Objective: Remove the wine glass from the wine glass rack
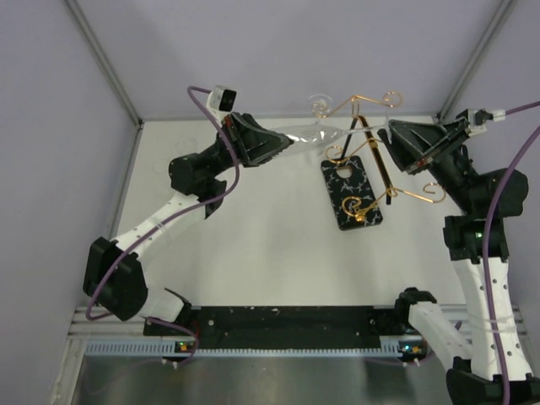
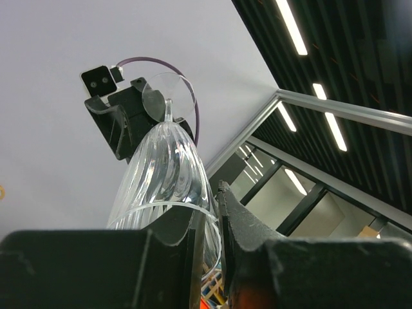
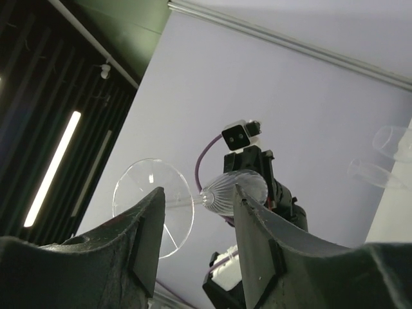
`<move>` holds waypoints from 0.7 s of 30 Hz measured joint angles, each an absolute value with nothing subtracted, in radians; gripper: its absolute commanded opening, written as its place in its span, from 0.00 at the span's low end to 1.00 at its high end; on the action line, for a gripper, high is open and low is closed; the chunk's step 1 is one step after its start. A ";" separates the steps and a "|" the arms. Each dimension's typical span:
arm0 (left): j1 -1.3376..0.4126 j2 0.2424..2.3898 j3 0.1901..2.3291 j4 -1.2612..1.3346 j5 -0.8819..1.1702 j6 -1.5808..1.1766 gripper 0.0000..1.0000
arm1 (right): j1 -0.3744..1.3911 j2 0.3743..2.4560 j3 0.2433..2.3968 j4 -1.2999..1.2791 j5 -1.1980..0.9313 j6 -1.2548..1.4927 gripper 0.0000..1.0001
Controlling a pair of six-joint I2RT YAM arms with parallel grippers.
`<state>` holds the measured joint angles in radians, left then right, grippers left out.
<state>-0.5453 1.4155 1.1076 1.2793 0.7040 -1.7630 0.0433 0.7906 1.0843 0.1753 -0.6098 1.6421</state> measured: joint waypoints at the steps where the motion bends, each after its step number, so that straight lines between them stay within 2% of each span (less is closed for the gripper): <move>1: -0.546 1.415 1.108 1.279 0.707 -1.758 0.00 | 0.043 0.787 1.084 0.175 -0.611 1.641 0.49; 12: -0.546 1.340 1.108 1.204 0.759 -1.632 0.00 | 0.014 0.696 0.996 0.136 -0.563 1.616 0.55; 21: -0.538 1.271 1.109 0.991 0.795 -1.464 0.00 | -0.024 0.642 0.902 0.105 -0.516 1.599 0.55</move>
<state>-0.5377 1.2705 1.1088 0.9905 0.7948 -1.4635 -0.0242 0.6418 0.9024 0.1051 -0.5156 1.5993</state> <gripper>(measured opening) 0.152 0.546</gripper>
